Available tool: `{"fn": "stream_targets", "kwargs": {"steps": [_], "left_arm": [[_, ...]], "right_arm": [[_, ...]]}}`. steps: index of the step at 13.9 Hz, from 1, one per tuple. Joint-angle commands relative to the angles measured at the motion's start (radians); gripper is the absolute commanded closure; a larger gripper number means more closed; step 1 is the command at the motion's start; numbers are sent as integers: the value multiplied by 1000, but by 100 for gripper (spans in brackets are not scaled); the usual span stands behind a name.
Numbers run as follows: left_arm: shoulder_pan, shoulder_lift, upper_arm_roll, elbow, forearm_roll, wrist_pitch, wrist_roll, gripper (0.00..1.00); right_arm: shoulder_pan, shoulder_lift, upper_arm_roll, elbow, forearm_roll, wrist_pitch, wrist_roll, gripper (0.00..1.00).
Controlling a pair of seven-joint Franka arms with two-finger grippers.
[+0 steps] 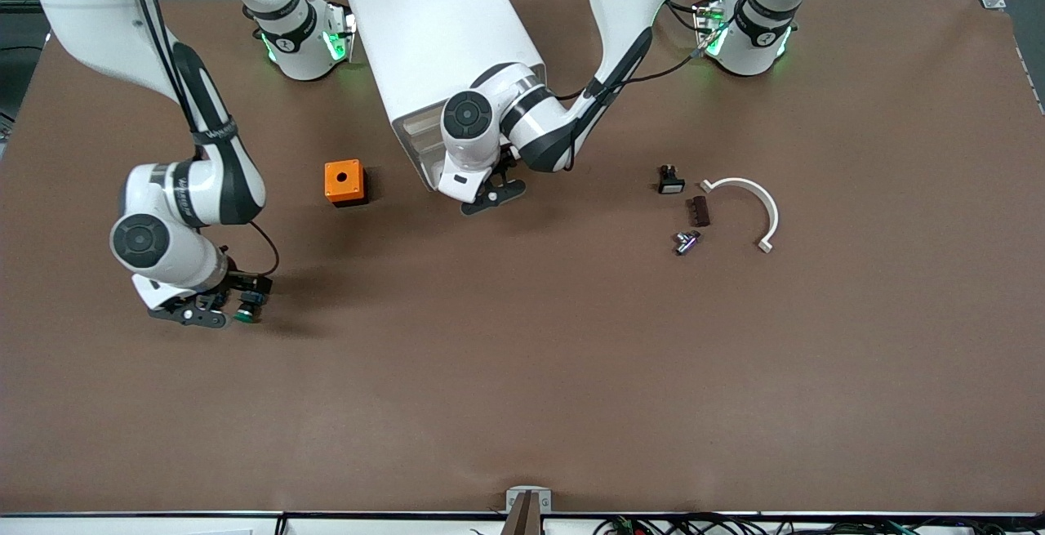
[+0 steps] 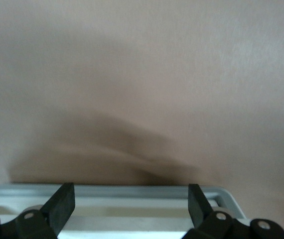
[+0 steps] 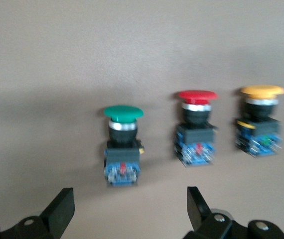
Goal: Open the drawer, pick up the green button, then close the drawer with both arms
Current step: 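Place the green button with the right gripper while the left gripper pushes drawer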
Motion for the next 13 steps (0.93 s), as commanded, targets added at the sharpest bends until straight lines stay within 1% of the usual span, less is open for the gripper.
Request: {"fn": "stream_targets", "kwargs": {"steps": [1,3,5,6,7,9,10,13], "left_arm": [[0,-2,-12,-1,-71,-4,-13,0],[0,-2,-13,-2,-125,-3,-10,0],[0,2,-13,-2,-168,-3,-10,0],[0,3,-13,-1,-194,-3,-4,0],[0,3,-13,-1,-211,-3,-2,0],[1,8,-12,-2,-248,5,2,0],[4,11,-12,-2,-246,7,7,0],[38,-3,6,4,-231,7,54,0]], "right_arm": [[5,-125,34,65,-6,-243,15,0],[4,-155,43,181,52,-448,-14,0],[-1,-156,40,322,95,-640,-89,0],[-5,-158,36,395,99,-723,-121,0],[-19,-158,33,439,102,-779,-167,0],[-63,-173,33,518,123,-875,-273,0],[-83,-187,33,538,138,-897,-298,0],[-119,-238,30,547,154,-902,-341,0]]}}
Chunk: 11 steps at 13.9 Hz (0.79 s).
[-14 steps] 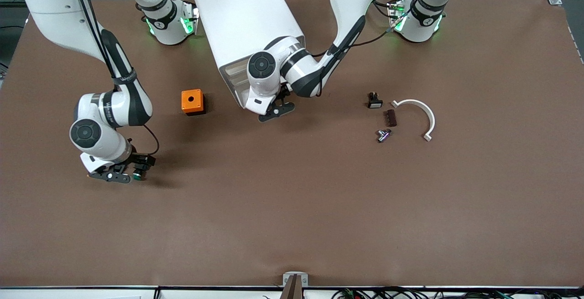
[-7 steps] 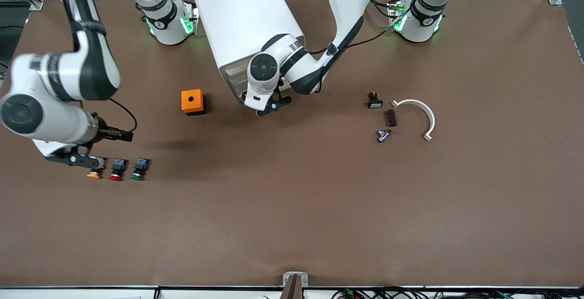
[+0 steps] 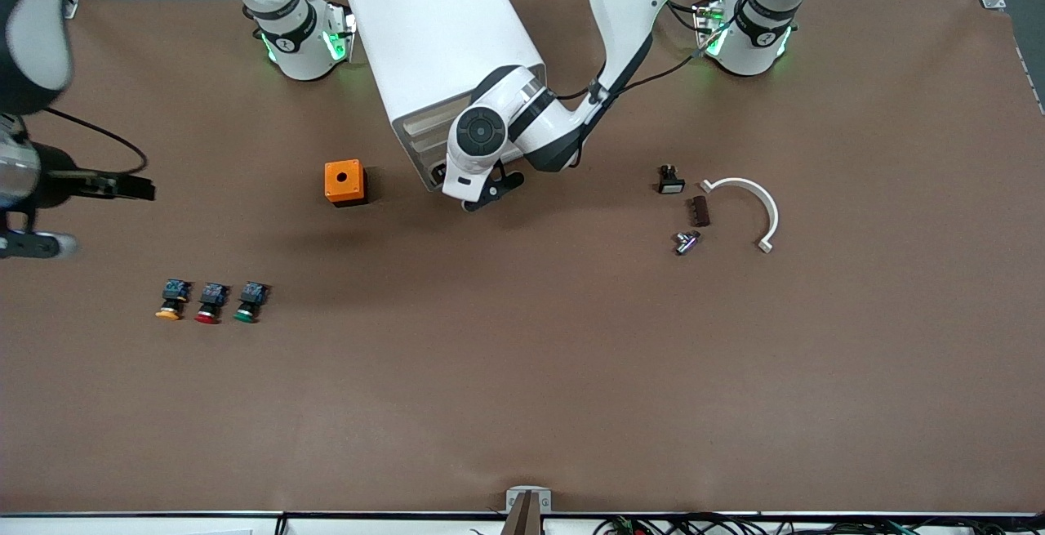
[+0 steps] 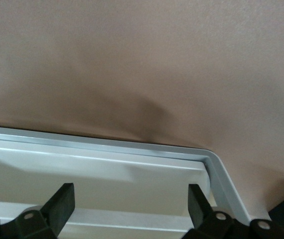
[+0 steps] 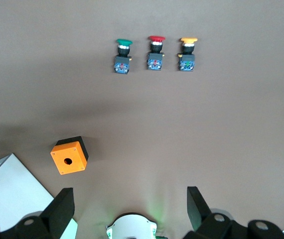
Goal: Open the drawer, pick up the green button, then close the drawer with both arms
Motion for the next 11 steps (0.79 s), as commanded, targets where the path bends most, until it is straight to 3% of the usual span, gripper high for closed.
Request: {"fn": "stream_targets", "kwargs": {"steps": [1,4,7,9,11], "left_arm": [[52,-14,13,10,-16,1,59,0],[132,-63,43,13,-13,1,92,0],[258,-152,46,7,6,-31,201,0],[342,-205,42,7,130,-117,244,0],[390,-256,43,7,198,-236,325,0]], "right_arm": [[-39,-43,10,7,20,-15,-33,0],[-47,-50,17,8,14,-15,-19,0],[-55,-48,8,80,7,-28,-1,0],[-61,-51,17,87,17,-33,2,0],[-23,-108,23,55,17,-67,138,0]]}}
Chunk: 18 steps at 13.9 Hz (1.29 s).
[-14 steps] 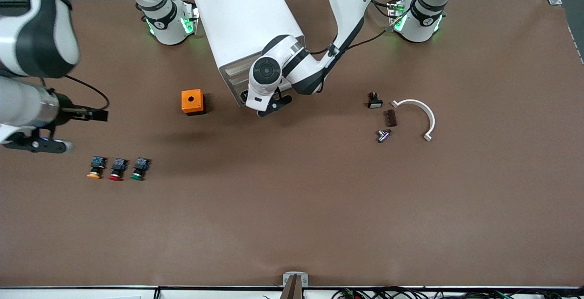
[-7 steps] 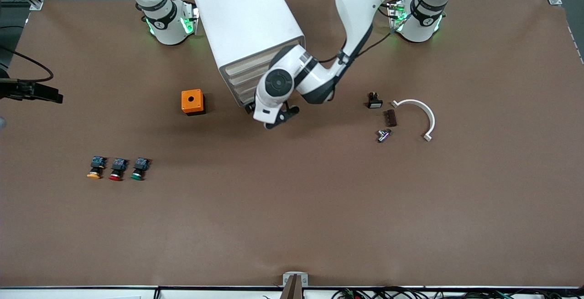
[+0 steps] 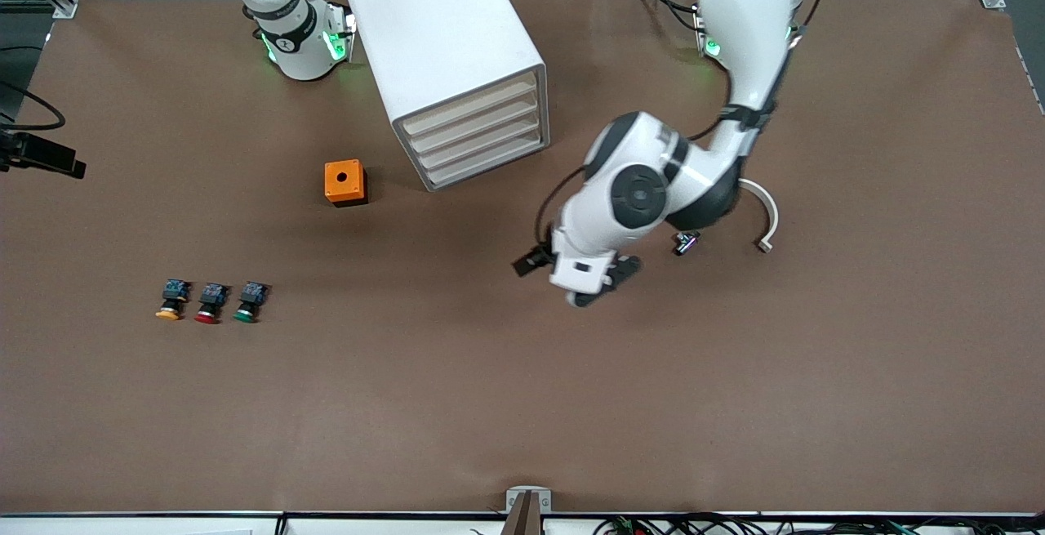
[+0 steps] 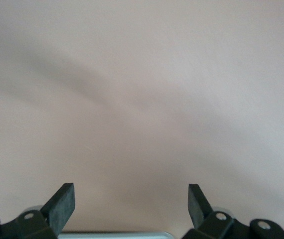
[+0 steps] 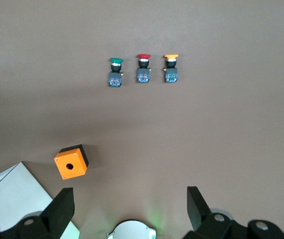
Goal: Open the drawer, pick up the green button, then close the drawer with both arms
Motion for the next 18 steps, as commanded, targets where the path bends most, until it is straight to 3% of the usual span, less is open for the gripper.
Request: {"fn": "stream_targets", "kwargs": {"steps": [1,3,7,10,12,16,18], "left_arm": [[54,-95,-3,-36,75,-137,115,0],[117,-147,-3,-39,127,-237,221,0],[282,-256,-3,-90,182,-353,515,0],[419,-457,-30,-313,199,-341,739,0],[445,-563,-20,-435,201,-309,859,0],[459,-707,2,-643,261,-155,909,0],[471,-733,2,-661,261,-124,910,0]], "right_arm": [[25,-69,19,-24,13,-21,167,0],[33,-98,19,-43,13,10,149,0],[-5,-110,12,-57,8,14,-107,0],[-10,-179,12,-156,11,50,-109,0],[-42,-216,19,-207,14,68,-110,0],[-73,-233,50,-233,14,86,-113,0],[-79,-266,59,-277,14,102,-115,0]]}}
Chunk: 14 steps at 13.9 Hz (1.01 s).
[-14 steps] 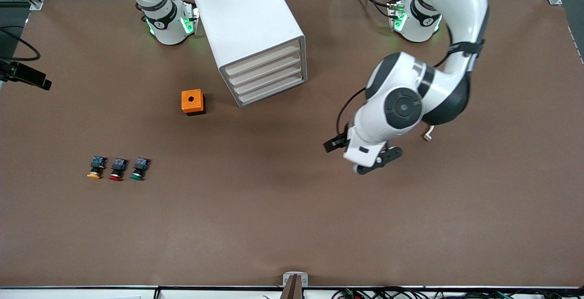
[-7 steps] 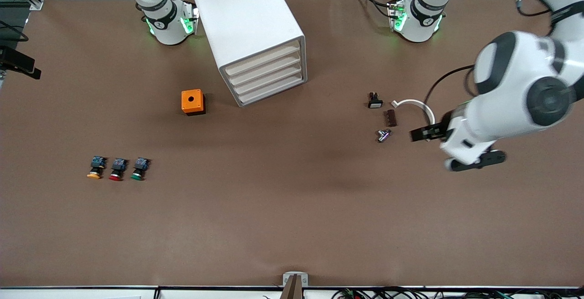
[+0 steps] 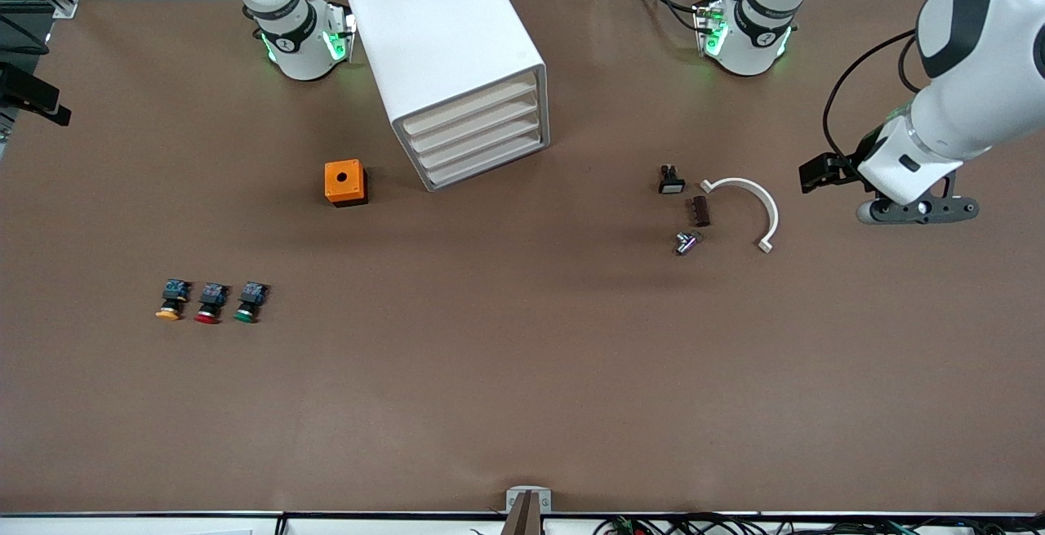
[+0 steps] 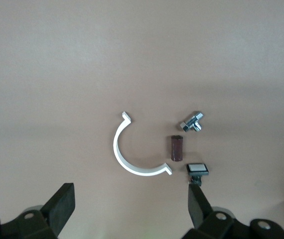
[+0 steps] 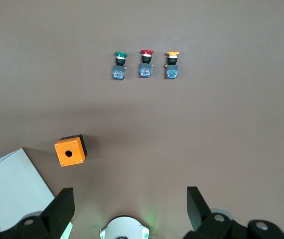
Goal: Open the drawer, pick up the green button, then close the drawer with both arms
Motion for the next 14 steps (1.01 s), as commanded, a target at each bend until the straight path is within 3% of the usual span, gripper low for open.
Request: {"fn": "stream_targets", "kwargs": {"steps": [1,3,9,14], "left_arm": [[18,-69,0,-54,19,49,28,0],[47,-86,0,-16,19,41,32,0],[59,-63,3,216,16,-149,80,0],[59,-54,3,253,11,-200,78,0]], "right_arm": [[-32,-76,31,-99,13,36,-13,0],[-25,-105,25,-137,15,45,-10,0],[-9,-143,-9,-188,50,49,4,0],[-3,-143,-14,-186,50,56,2,0]]}}
